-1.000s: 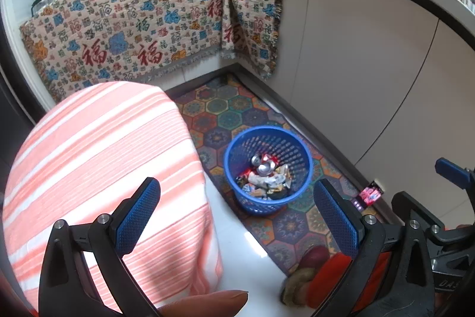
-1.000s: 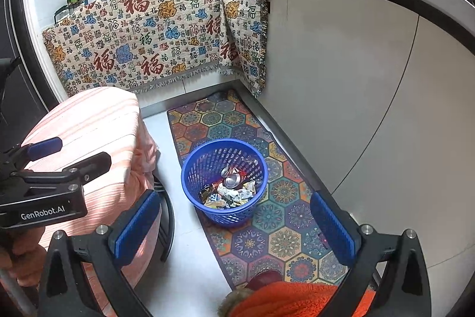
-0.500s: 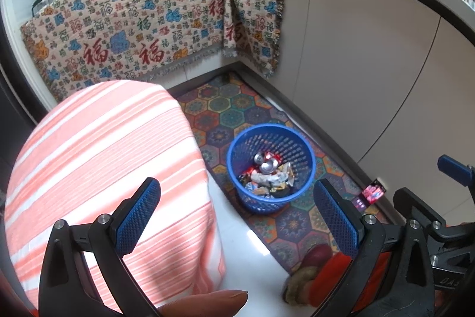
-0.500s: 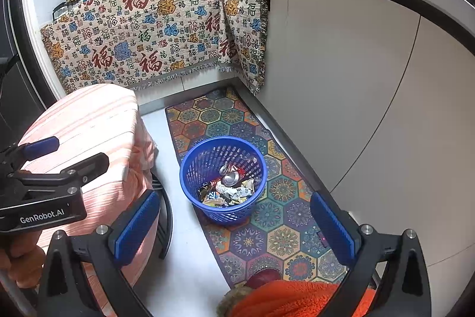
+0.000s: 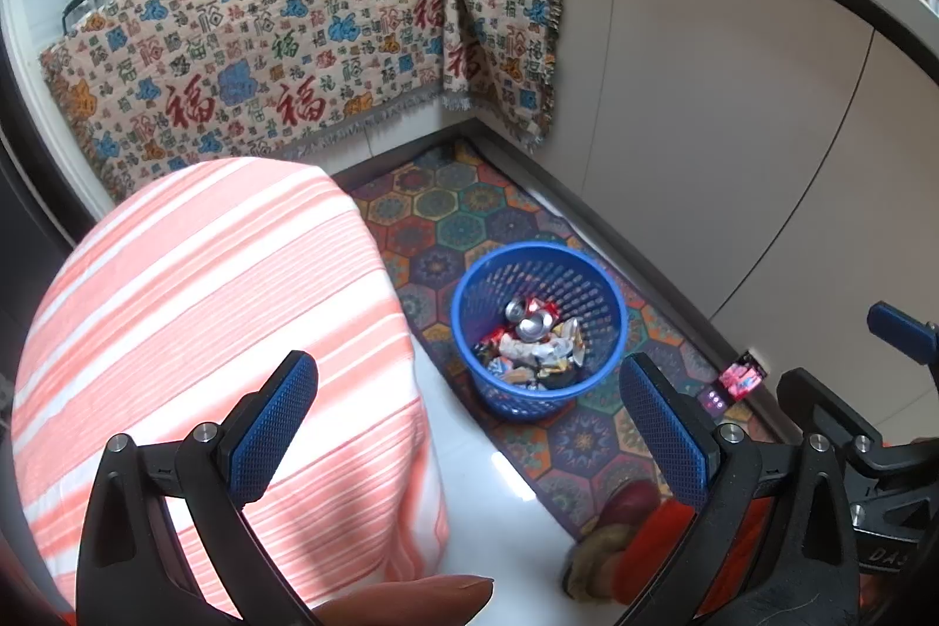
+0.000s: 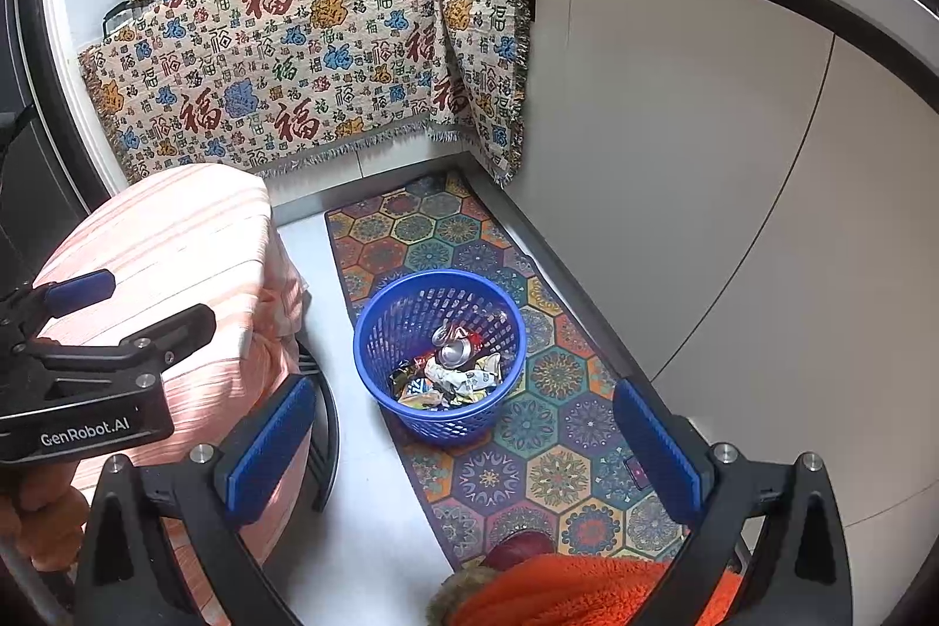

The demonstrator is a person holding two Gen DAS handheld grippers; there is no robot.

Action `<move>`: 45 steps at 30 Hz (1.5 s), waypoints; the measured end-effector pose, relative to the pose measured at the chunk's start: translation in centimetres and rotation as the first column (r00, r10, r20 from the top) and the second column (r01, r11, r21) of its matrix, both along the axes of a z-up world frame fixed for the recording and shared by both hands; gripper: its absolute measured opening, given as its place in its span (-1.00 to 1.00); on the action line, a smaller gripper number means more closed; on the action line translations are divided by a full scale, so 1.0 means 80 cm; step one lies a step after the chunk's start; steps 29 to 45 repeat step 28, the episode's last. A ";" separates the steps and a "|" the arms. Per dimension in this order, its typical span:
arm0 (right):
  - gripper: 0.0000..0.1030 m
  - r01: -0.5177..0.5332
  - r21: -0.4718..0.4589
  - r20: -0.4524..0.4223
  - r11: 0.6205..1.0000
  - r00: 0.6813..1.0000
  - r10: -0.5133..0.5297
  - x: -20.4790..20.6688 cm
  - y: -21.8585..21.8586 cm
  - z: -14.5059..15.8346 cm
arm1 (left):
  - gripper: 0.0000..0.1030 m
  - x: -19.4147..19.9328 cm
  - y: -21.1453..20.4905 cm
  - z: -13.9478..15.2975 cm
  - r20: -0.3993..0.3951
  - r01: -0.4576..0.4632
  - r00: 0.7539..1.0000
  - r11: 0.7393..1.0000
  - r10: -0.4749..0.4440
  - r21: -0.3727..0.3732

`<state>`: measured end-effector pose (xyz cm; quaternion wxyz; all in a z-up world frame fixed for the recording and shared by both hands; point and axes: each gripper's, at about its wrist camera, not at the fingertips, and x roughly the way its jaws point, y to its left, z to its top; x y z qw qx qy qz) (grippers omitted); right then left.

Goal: Collect trash

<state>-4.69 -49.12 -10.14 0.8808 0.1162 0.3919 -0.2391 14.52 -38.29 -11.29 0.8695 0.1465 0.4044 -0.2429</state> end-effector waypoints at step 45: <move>1.00 0.011 -0.006 -0.024 1.000 1.000 -0.011 0.002 -0.005 -0.010 | 0.91 0.001 0.001 -0.006 -0.024 0.005 1.000 1.000 -0.005 -0.028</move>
